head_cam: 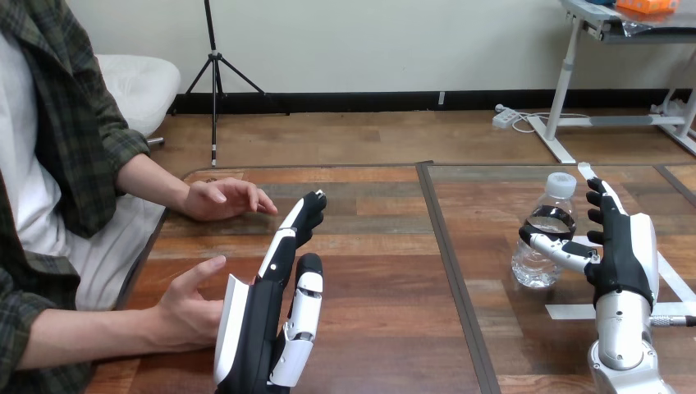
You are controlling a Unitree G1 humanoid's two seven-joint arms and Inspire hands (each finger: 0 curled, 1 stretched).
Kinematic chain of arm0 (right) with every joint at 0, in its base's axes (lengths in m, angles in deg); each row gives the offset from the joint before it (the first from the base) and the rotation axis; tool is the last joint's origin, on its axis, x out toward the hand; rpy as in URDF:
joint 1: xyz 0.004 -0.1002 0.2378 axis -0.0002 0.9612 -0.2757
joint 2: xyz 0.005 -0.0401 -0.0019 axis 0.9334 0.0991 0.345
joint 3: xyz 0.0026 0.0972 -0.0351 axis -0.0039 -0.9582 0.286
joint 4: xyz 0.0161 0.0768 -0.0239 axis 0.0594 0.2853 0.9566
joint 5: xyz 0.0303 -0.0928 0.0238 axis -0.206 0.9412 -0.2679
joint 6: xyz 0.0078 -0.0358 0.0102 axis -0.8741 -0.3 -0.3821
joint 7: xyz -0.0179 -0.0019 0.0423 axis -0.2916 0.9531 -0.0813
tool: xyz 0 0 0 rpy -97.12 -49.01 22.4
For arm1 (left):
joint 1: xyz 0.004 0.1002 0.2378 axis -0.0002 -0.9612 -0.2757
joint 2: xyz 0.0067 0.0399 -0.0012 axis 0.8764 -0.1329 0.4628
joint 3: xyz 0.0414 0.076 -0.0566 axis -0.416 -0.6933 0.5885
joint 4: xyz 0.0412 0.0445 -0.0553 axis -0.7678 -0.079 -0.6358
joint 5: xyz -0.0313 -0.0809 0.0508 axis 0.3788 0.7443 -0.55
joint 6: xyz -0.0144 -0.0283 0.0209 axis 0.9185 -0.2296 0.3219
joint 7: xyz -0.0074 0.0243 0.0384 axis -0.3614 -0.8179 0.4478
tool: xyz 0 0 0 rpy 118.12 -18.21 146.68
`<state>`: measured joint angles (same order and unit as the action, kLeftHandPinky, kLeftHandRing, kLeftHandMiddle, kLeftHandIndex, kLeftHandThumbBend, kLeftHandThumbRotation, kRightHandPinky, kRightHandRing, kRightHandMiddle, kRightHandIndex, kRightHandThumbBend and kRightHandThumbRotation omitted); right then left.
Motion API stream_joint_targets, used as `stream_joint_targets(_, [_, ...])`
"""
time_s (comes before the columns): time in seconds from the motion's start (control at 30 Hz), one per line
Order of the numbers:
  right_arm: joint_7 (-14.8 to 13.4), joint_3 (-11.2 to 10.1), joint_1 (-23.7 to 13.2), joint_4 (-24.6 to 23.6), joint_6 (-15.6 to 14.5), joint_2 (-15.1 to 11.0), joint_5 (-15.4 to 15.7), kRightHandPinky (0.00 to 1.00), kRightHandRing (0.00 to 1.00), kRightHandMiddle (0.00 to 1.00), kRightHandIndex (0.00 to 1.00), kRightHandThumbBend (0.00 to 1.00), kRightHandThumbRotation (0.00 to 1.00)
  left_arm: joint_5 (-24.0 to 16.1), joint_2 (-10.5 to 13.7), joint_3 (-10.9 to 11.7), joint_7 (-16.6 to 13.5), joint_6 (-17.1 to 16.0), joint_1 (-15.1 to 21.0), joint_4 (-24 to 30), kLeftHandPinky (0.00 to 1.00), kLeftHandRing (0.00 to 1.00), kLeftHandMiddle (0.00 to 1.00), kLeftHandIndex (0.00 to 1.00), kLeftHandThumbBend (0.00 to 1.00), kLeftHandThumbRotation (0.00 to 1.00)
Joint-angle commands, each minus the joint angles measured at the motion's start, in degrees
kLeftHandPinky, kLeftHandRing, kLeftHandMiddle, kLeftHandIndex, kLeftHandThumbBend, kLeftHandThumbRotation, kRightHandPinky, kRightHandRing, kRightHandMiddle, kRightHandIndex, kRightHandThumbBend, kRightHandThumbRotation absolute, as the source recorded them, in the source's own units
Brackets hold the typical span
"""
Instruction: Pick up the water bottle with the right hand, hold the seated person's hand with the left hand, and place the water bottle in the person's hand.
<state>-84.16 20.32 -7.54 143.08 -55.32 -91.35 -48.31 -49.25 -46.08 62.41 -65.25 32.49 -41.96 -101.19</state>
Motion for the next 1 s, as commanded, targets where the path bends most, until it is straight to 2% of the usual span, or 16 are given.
stream_joint_targets(0.0, [0.72, 0.38, -4.75, -3.67, 0.45, 0.06, -0.36, 0.81, 0.89, 0.91, 0.93, 0.68, 0.0, 0.66, -0.46, 0.0, 0.24, -0.25, 1.87, 1.15, 0.87, 0.88, 0.9, 0.89, 0.03, 1.0])
stream_joint_targets(0.27, [1.21, 0.61, -4.95, -3.89, -0.33, -0.01, -0.1, 0.8, 0.89, 0.92, 0.94, 0.68, 0.0, 0.64, -0.68, -0.07, 0.45, 0.03, 1.65, 1.42, 0.87, 0.89, 0.9, 0.89, 0.03, 1.0])
stream_joint_targets(0.47, [2.99, 0.3, -5.12, -3.86, 0.35, 0.16, -0.96, 0.82, 0.9, 0.94, 0.96, 0.68, 0.0, 0.27, -0.82, 0.01, 0.18, 0.09, 1.71, 1.34, 0.88, 0.89, 0.9, 0.9, 0.03, 1.0])
stream_joint_targets(0.63, [3.13, 0.32, -5.35, -4.08, 0.26, 0.38, -1.0, 0.82, 0.9, 0.94, 0.96, 0.67, 0.0, 0.07, -0.88, 0.08, -0.06, -0.07, 1.83, 1.11, 0.87, 0.89, 0.9, 0.89, 0.03, 1.0])
stream_joint_targets(0.97, [5.4, -1.19, -6.15, -3.89, 0.86, 1.68, -3.92, 0.8, 0.88, 0.92, 0.94, 0.65, 0.0, -0.1, -0.97, 0.1, -0.26, -0.08, 1.82, 1.17, 0.87, 0.88, 0.9, 0.89, 0.03, 1.0])
